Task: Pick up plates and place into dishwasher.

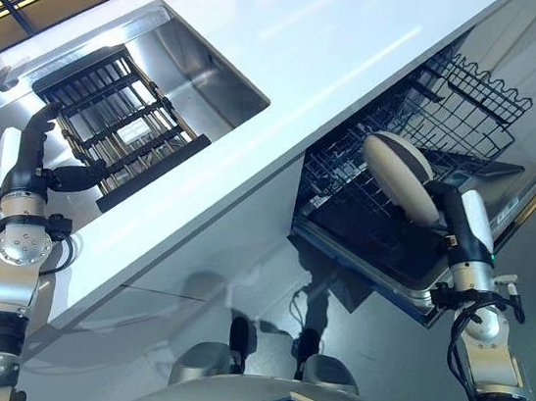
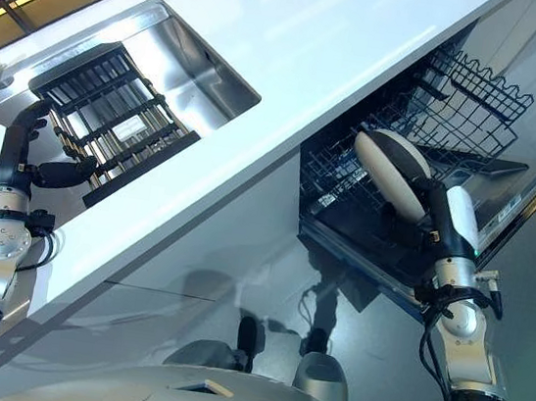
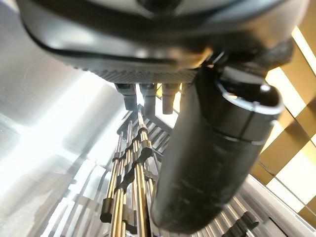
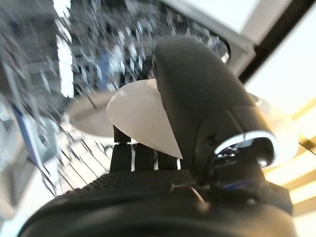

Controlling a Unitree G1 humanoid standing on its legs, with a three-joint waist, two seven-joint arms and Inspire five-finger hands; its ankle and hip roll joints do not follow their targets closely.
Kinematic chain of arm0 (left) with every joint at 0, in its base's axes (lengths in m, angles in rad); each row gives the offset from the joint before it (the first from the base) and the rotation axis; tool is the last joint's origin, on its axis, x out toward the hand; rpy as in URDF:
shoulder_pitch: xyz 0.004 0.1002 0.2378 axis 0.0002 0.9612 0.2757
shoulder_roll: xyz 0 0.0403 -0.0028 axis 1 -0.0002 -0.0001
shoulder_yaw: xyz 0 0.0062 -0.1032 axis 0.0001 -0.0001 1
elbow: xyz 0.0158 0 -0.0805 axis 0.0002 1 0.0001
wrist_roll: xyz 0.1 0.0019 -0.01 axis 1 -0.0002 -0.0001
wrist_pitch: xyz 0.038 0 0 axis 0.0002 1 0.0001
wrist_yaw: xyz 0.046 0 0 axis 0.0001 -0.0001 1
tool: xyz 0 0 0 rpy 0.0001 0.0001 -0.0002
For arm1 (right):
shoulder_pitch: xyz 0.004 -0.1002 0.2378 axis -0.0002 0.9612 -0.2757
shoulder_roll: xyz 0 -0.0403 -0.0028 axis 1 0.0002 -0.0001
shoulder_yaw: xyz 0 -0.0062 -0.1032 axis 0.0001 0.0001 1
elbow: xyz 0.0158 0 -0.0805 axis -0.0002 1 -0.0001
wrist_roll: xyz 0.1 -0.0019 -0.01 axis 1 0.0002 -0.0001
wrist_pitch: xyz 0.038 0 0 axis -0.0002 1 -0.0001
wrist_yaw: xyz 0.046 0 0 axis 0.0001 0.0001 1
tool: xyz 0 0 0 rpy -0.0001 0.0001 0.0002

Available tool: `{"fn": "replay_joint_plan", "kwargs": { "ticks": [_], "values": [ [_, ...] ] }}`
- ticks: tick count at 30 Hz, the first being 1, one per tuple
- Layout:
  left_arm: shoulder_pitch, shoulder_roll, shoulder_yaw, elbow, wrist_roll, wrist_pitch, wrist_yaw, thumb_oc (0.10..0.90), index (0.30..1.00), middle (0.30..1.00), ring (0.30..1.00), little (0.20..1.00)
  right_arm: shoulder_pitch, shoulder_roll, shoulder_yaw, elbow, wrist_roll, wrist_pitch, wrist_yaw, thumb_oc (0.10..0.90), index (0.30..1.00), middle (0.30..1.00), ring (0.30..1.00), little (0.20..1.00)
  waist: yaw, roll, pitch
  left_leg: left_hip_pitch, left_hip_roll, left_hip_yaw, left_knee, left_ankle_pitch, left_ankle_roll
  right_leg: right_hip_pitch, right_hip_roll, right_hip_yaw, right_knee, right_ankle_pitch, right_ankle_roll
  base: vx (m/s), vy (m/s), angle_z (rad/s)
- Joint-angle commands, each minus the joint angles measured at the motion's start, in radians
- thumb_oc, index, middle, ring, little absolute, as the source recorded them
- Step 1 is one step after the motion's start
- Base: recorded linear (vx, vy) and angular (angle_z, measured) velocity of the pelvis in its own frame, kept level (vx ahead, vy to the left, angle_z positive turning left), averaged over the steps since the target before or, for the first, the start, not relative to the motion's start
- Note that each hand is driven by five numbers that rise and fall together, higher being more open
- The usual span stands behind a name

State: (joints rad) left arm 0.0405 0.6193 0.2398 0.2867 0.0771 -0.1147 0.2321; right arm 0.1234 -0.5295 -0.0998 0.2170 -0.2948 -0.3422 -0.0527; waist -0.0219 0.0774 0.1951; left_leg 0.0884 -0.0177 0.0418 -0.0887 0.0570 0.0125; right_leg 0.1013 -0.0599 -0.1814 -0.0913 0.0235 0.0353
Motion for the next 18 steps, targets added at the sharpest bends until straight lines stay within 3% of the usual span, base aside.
{"fn": "replay_joint_plan", "kwargs": {
  "ticks": [1, 3, 10, 18],
  "values": [
    [-0.035, 0.042, 0.03, -0.028, -0.012, -0.085, 0.051, 0.8, 0.9, 0.9, 0.9, 0.9, -0.092, -0.058, 0.0, -0.087, 0.068, -0.032, 0.01, 0.1, 0.3, 0.3, 0.3, 0.2, 0.028, -0.002, -0.019, -0.024, -0.049, -0.013, 0.078, -0.123, 0.016, -0.092, 0.029, -0.024, 0.208, -0.173, 0.025, -0.02, -0.002, 0.04],
    [-0.044, 0.05, 0.017, -0.025, -0.016, -0.085, 0.051, 0.8, 0.9, 0.9, 0.9, 0.9, -0.103, -0.065, 0.028, -0.073, 0.057, -0.005, 0.023, 0.1, 0.3, 0.3, 0.3, 0.2, 0.035, -0.003, -0.015, -0.03, -0.051, -0.017, 0.082, -0.121, 0.016, -0.095, 0.027, -0.027, 0.21, -0.172, 0.025, -0.02, 0.002, 0.04],
    [-0.073, 0.073, -0.032, -0.023, -0.033, -0.082, 0.059, 0.8, 0.9, 0.9, 0.9, 0.9, -0.154, -0.067, 0.116, 0.02, 0.119, 0.188, 0.046, 0.1, 0.3, 0.3, 0.3, 0.2, 0.062, -0.011, -0.004, -0.043, -0.052, -0.032, 0.092, -0.117, 0.015, -0.099, 0.025, -0.037, 0.216, -0.168, 0.025, -0.01, -0.007, 0.06],
    [-0.166, 0.087, -0.144, -0.022, -0.053, -0.054, 0.047, 0.8, 0.9, 0.9, 0.9, 0.9, -0.383, -0.07, 0.229, 0.167, 0.208, 0.332, -0.115, 0.1, 0.3, 0.3, 0.3, 0.2, 0.12, -0.009, 0.016, -0.052, -0.06, -0.069, 0.114, -0.116, 0.014, -0.09, 0.023, -0.048, 0.221, -0.16, 0.016, 0.0, -0.005, 0.06]
  ]
}}
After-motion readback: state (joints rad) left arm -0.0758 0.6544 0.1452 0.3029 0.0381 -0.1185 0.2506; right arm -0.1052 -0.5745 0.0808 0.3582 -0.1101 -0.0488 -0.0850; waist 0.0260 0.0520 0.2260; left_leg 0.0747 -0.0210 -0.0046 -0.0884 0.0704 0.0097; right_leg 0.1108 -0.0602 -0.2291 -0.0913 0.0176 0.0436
